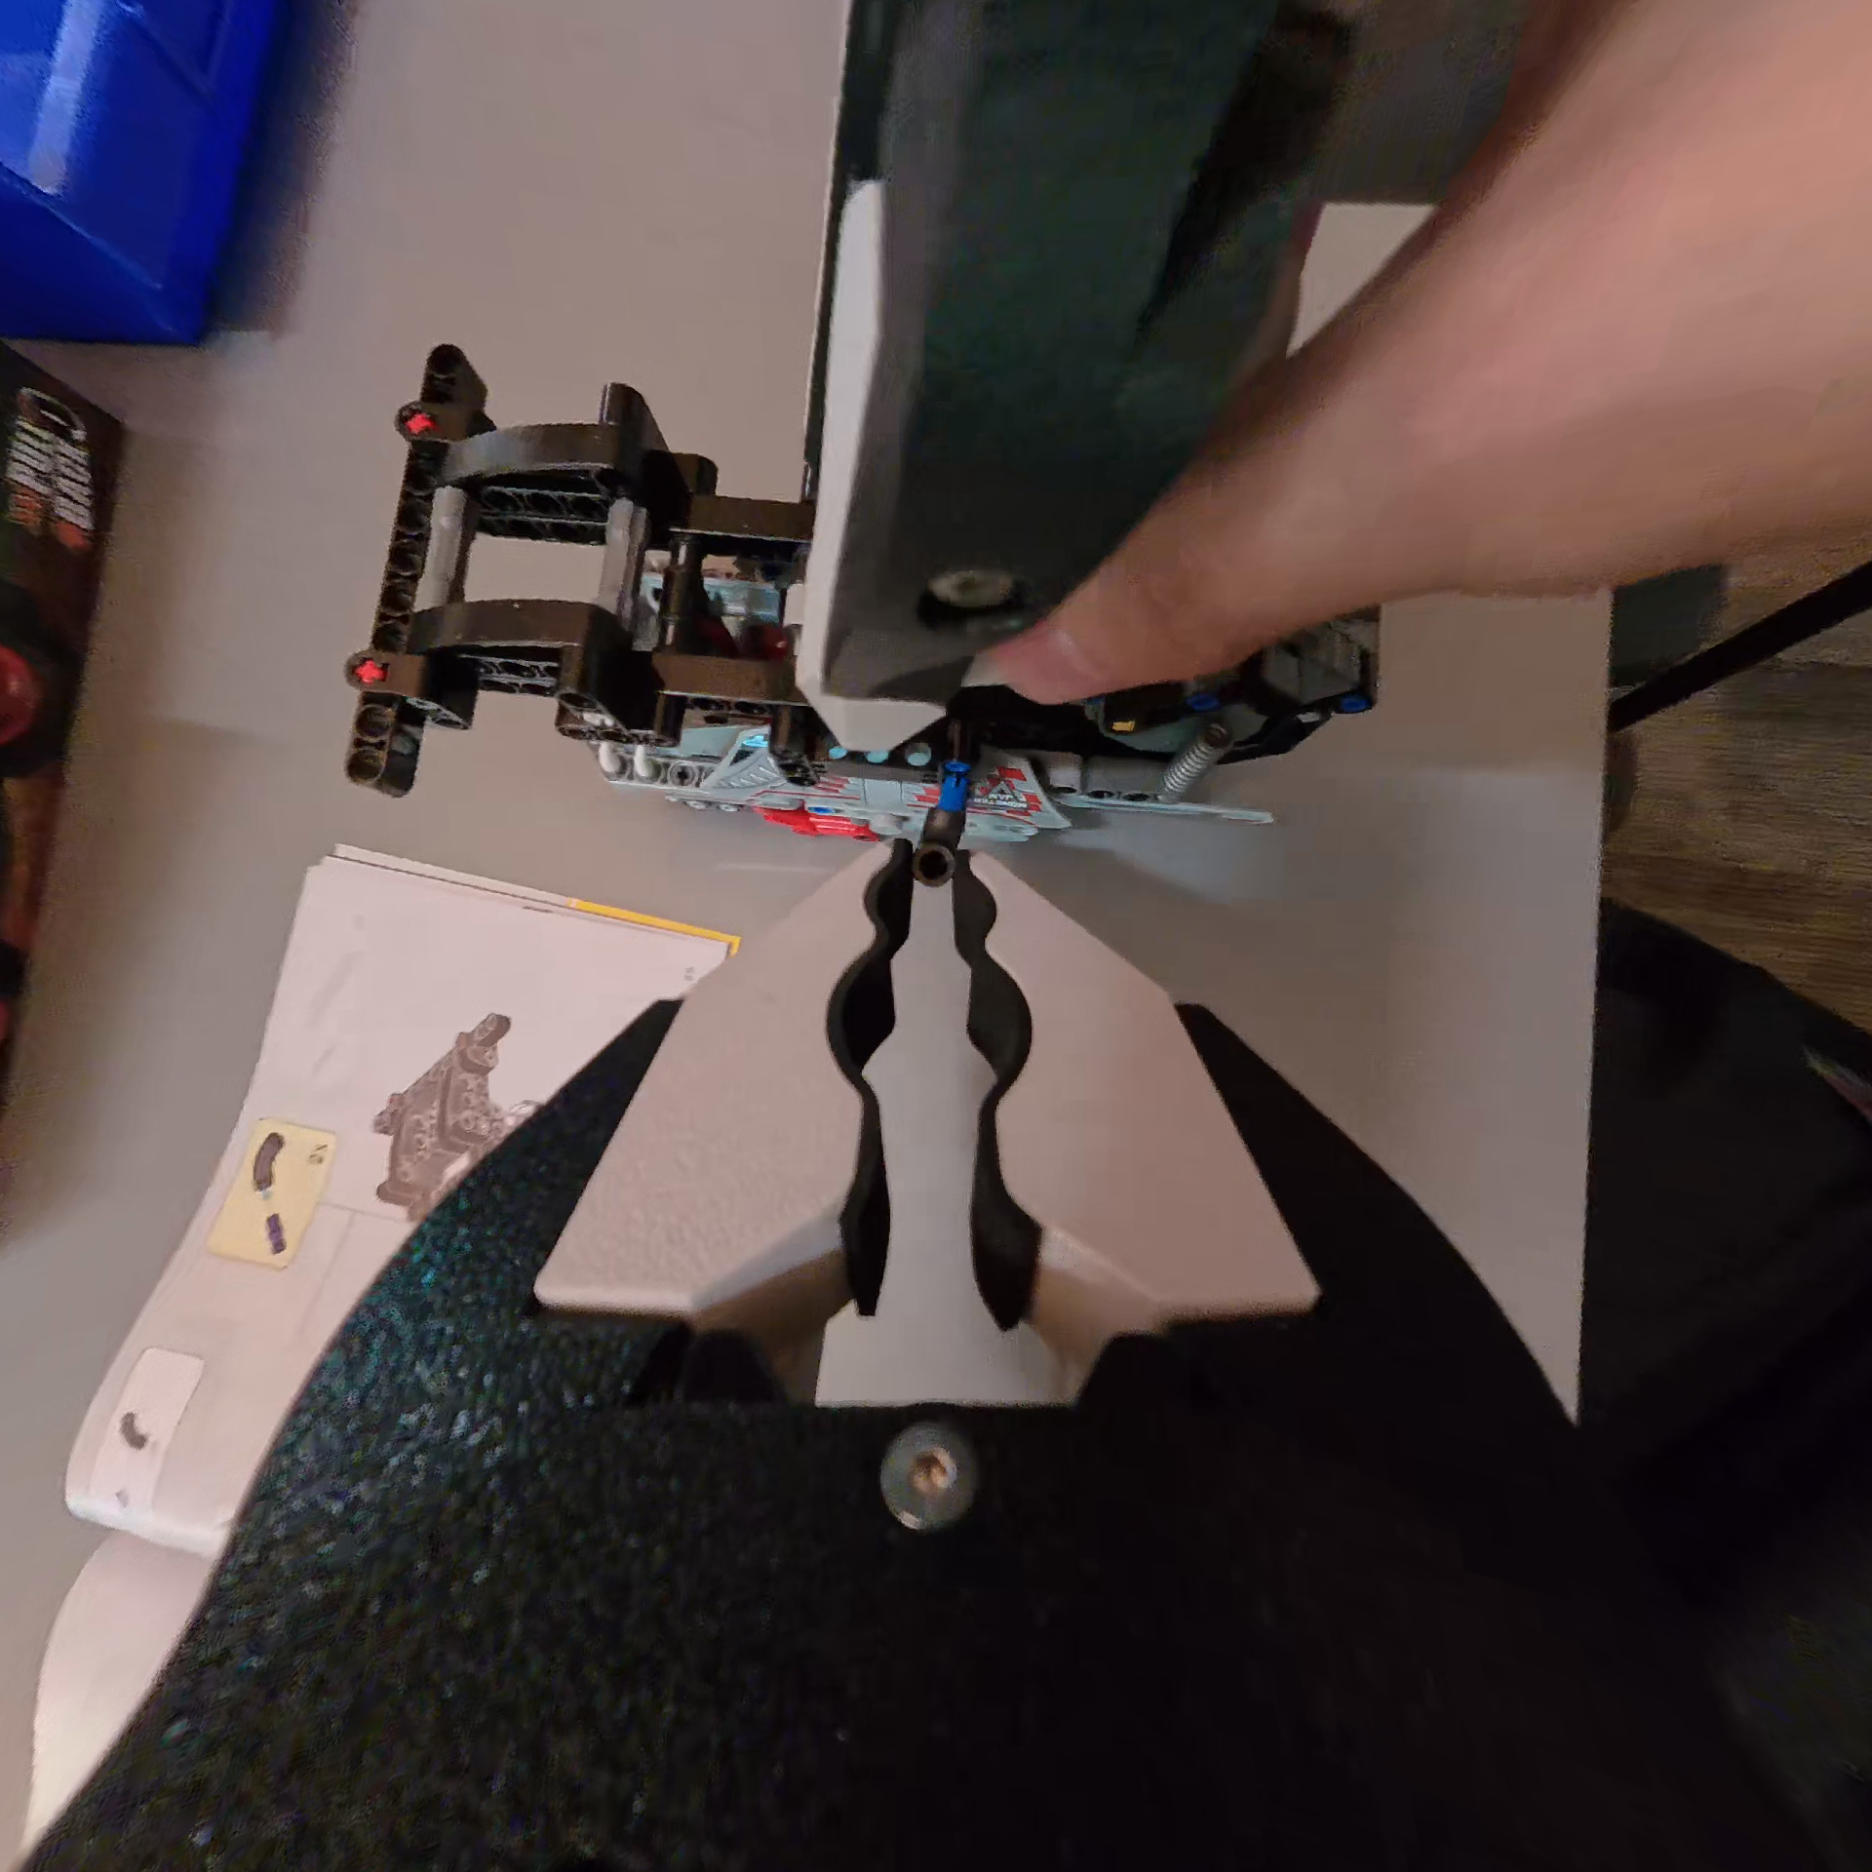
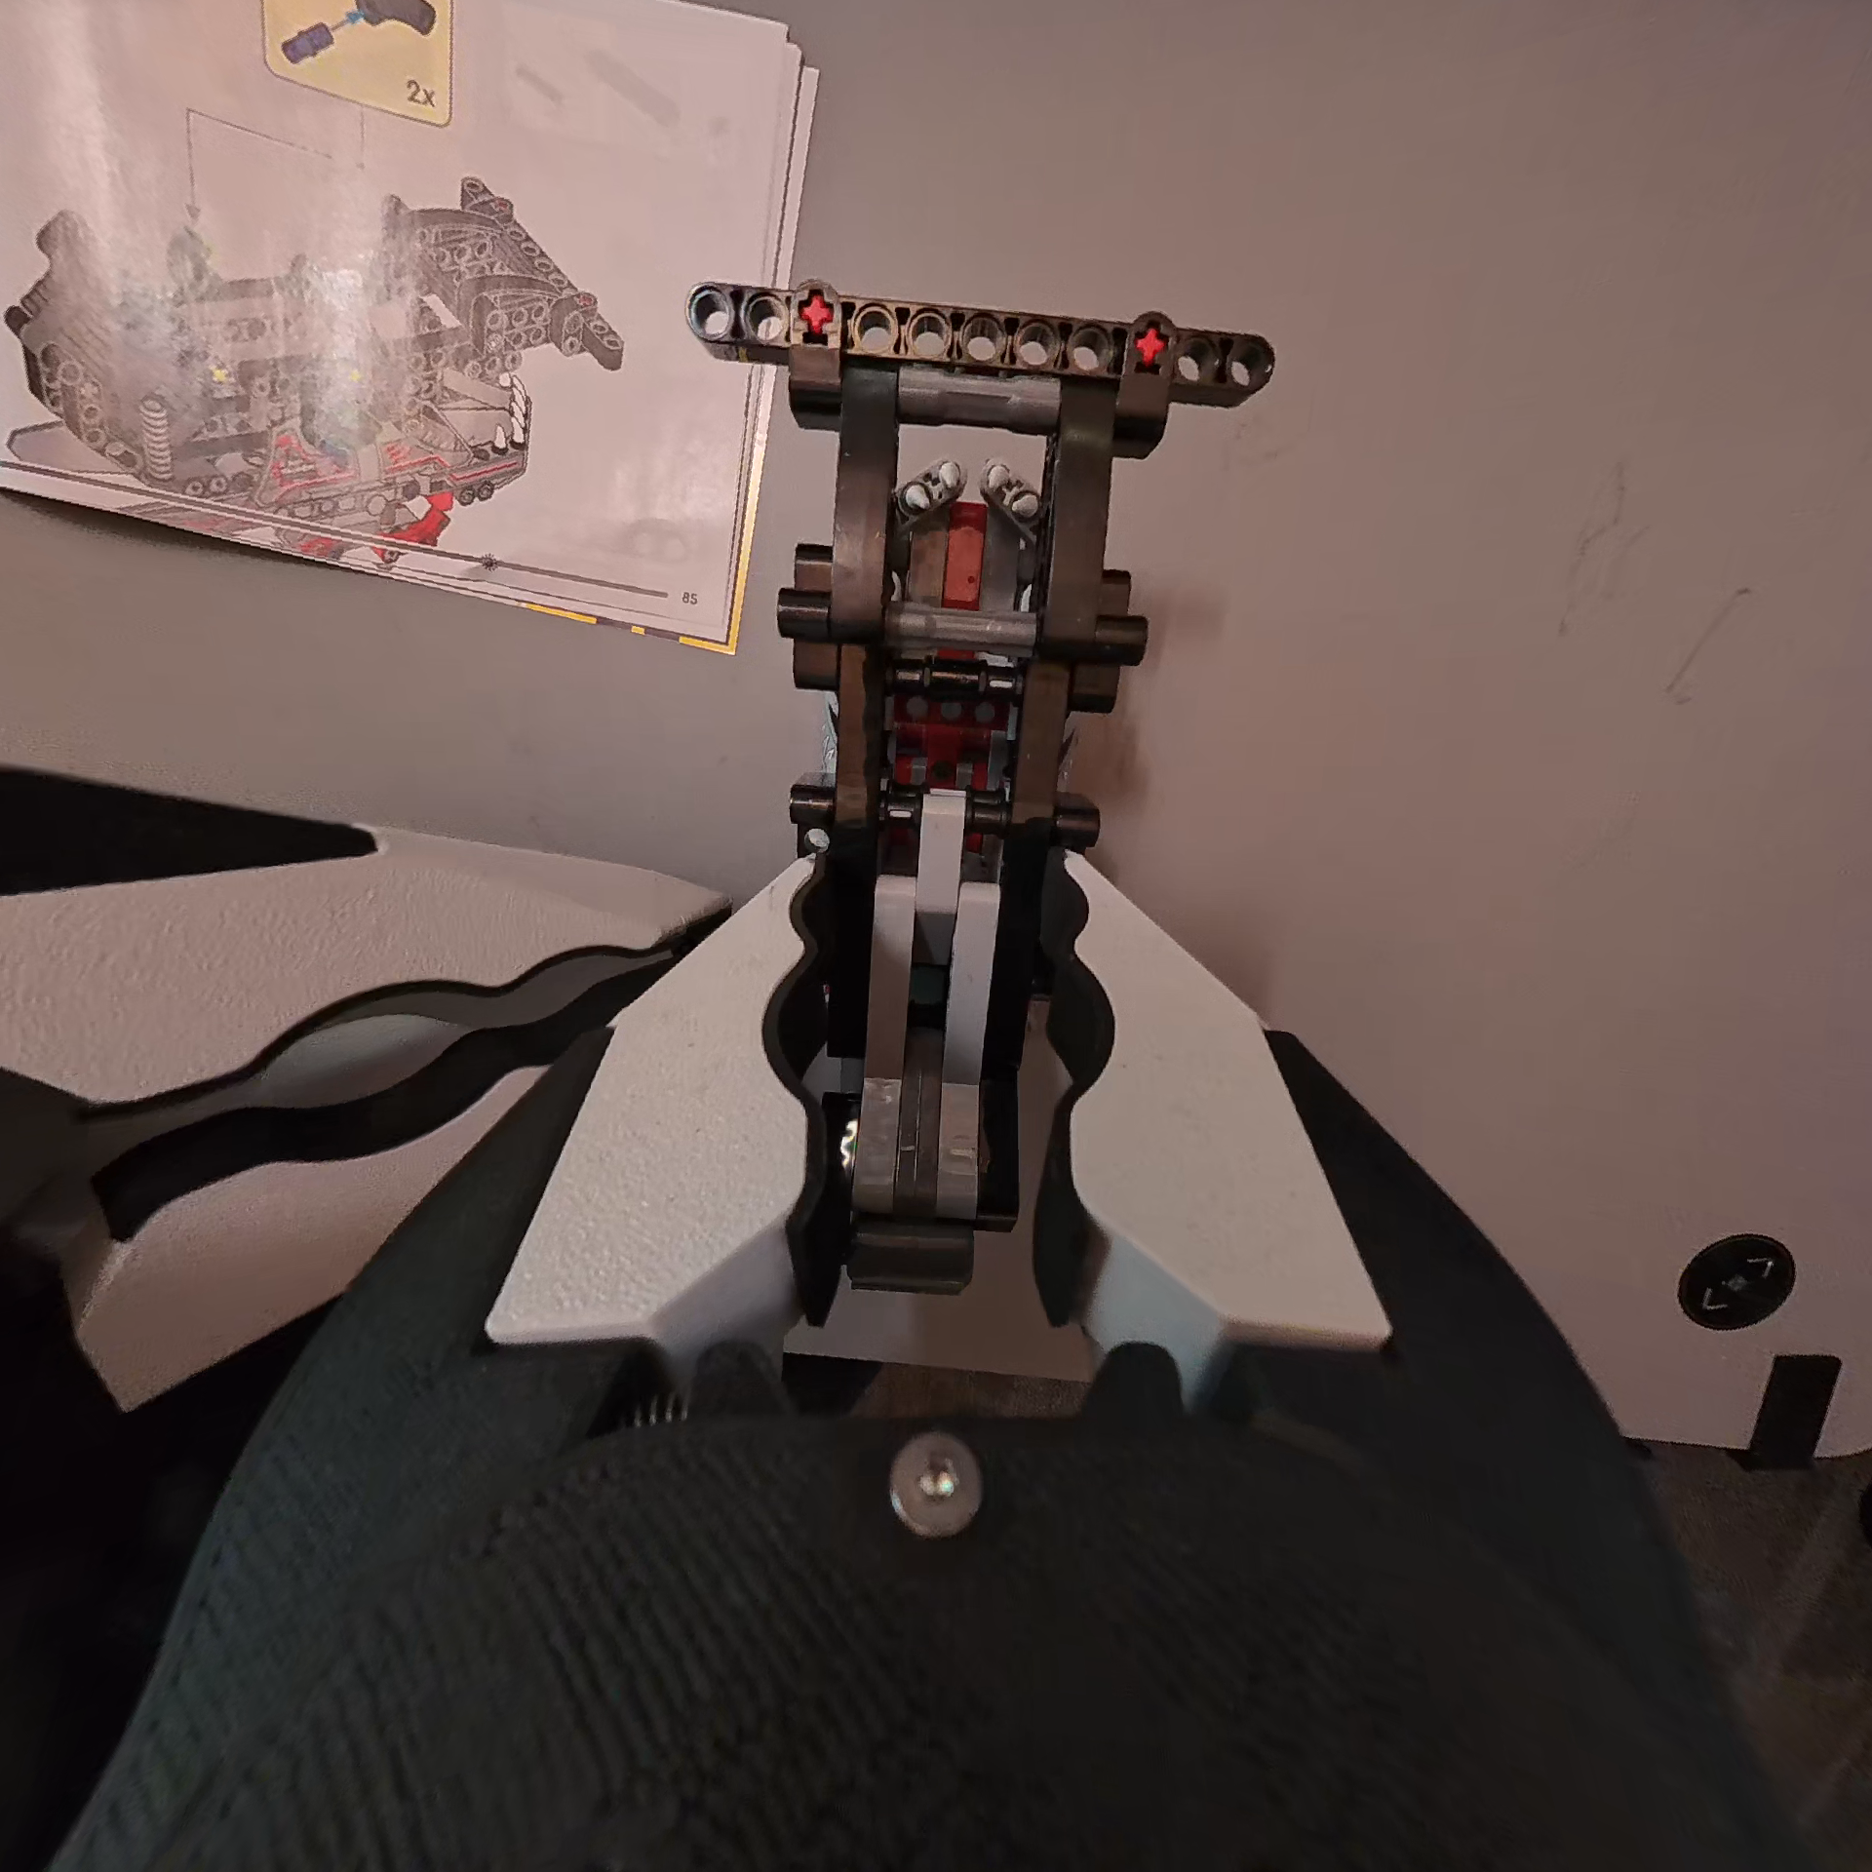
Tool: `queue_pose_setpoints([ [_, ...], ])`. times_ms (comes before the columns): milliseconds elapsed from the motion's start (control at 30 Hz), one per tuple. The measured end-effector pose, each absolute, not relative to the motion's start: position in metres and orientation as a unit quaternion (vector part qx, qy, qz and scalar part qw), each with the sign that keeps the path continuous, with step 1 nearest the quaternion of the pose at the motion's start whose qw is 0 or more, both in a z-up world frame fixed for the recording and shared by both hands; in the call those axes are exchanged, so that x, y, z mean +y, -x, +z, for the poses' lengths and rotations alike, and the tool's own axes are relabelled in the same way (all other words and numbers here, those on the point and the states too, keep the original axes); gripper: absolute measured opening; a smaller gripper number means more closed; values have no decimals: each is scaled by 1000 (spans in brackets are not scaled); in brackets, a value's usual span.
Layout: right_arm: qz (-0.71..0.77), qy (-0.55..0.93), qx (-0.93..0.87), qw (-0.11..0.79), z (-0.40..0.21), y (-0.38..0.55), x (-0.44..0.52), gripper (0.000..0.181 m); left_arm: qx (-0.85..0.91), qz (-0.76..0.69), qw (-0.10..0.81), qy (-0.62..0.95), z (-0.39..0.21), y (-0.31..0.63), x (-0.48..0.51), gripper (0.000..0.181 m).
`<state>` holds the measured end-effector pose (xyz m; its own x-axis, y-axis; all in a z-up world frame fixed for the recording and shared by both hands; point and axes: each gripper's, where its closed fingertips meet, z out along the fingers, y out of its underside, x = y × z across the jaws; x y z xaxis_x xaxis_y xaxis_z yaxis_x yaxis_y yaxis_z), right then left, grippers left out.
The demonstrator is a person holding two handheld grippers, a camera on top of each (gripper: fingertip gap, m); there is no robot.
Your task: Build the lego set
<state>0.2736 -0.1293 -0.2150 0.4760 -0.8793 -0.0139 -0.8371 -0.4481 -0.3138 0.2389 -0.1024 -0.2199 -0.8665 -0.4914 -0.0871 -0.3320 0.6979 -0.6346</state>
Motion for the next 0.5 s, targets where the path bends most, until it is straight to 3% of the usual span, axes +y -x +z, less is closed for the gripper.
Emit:
queue_pose_setpoints([
  [500, -72, 823, 544, 146, -215, -274, -132, 41, 908, -303, 168, 236, -219, -242, -101, 5],
])
